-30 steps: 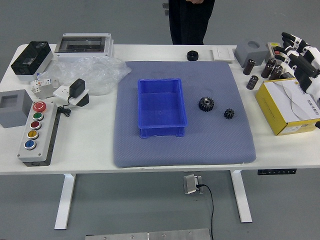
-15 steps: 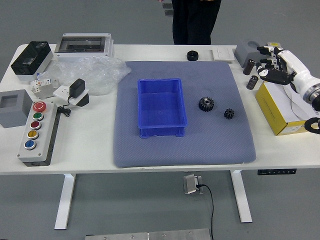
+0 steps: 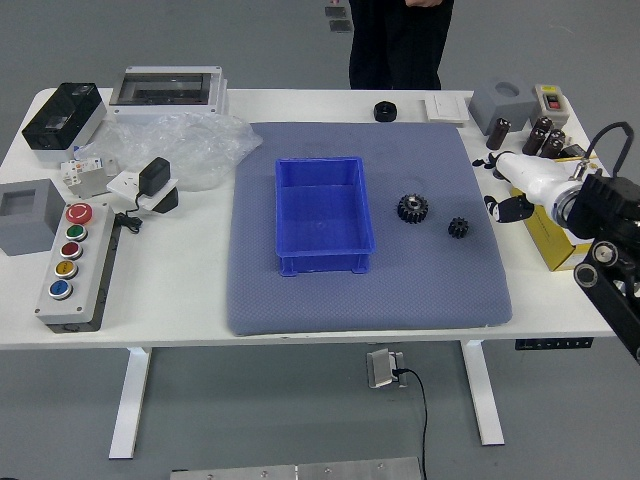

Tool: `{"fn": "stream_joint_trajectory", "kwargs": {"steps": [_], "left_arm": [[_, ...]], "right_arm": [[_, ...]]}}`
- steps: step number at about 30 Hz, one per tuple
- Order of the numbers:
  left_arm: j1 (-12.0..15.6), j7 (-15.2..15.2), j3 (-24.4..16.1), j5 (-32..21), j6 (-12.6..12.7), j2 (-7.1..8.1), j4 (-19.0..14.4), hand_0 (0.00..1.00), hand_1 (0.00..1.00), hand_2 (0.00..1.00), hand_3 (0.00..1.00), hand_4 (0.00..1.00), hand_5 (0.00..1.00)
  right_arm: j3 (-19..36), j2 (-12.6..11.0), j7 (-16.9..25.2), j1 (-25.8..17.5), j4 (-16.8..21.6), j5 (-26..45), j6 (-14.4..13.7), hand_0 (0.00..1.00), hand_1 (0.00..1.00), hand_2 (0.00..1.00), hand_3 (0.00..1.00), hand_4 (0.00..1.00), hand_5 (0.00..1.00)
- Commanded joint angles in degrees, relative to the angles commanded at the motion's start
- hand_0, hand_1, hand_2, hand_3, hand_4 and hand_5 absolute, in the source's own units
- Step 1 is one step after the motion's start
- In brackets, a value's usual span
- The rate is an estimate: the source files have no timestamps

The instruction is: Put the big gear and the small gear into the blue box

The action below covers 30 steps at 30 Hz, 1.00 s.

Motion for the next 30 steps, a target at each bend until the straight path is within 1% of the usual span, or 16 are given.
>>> {"fn": "stream_joint_trajectory", "kwargs": {"steps": [4,5,7,16,17,19,23,28,29,30], "left_arm": [[0.0,0.0,0.1,0.0,0.0,0.02,0.0,0.832,0.799,0.794,0.766,0.654,0.364],[0.1,0.0,0.1,0.0,-0.1,0.04,0.0,0.832,0.798,0.792,0.765,0.654,0.364],[0.1,0.0,0.2,0.0,-0.1,0.04,0.0,0.832,0.798,0.792,0.765,0.654,0.364],[0.0,0.1,0.2,0.0,-0.2,0.12,0.0,0.832,0.797,0.792,0.760,0.653,0.365],[0.0,0.1,0.1,0.1,-0.2,0.15,0.0,0.831,0.797,0.791,0.760,0.654,0.365],[0.0,0.1,0.1,0.1,-0.2,0.21,0.0,0.831,0.797,0.791,0.760,0.654,0.365],[0.0,0.1,0.0,0.1,-0.2,0.22,0.0,0.830,0.796,0.790,0.758,0.654,0.366],[-0.1,0.1,0.0,0.2,-0.2,0.21,0.0,0.830,0.796,0.790,0.758,0.654,0.366],[0.0,0.1,0.0,0.2,-0.2,0.23,0.0,0.830,0.796,0.789,0.757,0.654,0.365],[0.0,0.1,0.0,0.3,-0.2,0.24,0.0,0.830,0.796,0.789,0.757,0.654,0.365]], "right_arm": [[-3.8,0.6,-0.5,1.4,-1.8,-5.6,1.7,0.864,0.826,0.914,0.979,0.526,0.002],[-4.6,1.0,-0.6,1.8,-2.4,-7.0,2.1,0.869,0.829,0.917,0.987,0.557,0.003],[-5.8,1.6,-0.8,2.5,-3.6,-8.8,2.8,0.869,0.829,0.917,0.987,0.557,0.003],[-8.0,4.6,-1.4,4.6,-7.3,-9.0,5.3,0.866,0.829,0.918,0.992,0.572,0.016],[-8.1,4.9,-1.5,4.8,-7.6,-9.0,5.6,0.865,0.822,0.914,0.989,0.589,0.042],[-8.0,5.4,-1.6,5.1,-8.1,-9.0,6.0,0.865,0.822,0.914,0.989,0.589,0.042],[-7.5,6.3,-1.6,5.5,-8.7,-9.0,6.1,0.860,0.809,0.901,0.976,0.595,0.053],[-6.5,7.2,-1.6,5.6,-9.5,-9.0,5.5,0.860,0.809,0.901,0.976,0.595,0.053],[-6.3,7.4,-1.6,5.6,-9.6,-9.0,5.4,0.848,0.787,0.876,0.932,0.596,0.056],[-6.2,7.5,-1.6,5.5,-9.7,-9.0,5.3,0.848,0.787,0.876,0.932,0.596,0.056]]}}
